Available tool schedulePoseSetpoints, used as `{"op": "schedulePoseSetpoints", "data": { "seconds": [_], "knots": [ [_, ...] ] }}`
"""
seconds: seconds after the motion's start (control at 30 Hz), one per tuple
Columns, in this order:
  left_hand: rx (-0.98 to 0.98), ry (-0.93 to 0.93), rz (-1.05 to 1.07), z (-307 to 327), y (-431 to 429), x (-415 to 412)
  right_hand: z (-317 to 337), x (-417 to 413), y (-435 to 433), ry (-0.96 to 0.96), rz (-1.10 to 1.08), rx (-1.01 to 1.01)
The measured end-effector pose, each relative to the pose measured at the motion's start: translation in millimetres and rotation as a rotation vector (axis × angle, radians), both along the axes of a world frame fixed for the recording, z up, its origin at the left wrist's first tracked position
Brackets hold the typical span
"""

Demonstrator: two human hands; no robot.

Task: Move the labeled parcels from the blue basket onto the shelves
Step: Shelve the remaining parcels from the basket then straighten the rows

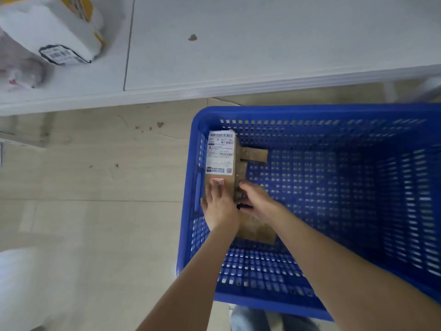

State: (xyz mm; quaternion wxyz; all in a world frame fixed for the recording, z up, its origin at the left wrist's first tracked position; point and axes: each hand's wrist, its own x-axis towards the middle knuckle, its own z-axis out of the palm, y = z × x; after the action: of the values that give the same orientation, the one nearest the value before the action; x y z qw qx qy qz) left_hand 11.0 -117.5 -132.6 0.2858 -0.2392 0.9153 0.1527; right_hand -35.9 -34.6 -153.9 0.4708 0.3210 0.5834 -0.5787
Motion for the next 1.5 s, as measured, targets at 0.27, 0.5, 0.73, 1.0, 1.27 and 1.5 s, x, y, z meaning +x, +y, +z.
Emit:
{"op": "schedulePoseSetpoints", "data": {
  "seconds": [0.27,0.5,0.73,1.0,1.27,1.5],
  "knots": [
    [0.198,0.259,0.357,-0.5,5.9,1.3,-7.2,-1.5,27.0,-0.022,-0.116,0.004],
    [0.546,0.221,0.601,44.7,19.8,-16.2,42.6,-7.2,54.9,-0.014,-0.169,0.004],
    [0.758,0.232,0.635,178.2,28.0,-24.6,174.7,-4.0,77.3,-0.008,-0.377,-0.169],
    [0.796,0.269,0.478,339.0,28.6,-39.5,336.9,6.8,74.1,0.129,-0.541,-0.311],
    [0.89,0.348,0.463,459.1,32.7,-26.3,458.1,22.4,79.7,0.267,-0.534,-0.34],
    [0.914,0.414,0.428,556.1,33.6,9.2,547.5,55.5,83.0,0.35,-0.476,-0.298]
  ]
}}
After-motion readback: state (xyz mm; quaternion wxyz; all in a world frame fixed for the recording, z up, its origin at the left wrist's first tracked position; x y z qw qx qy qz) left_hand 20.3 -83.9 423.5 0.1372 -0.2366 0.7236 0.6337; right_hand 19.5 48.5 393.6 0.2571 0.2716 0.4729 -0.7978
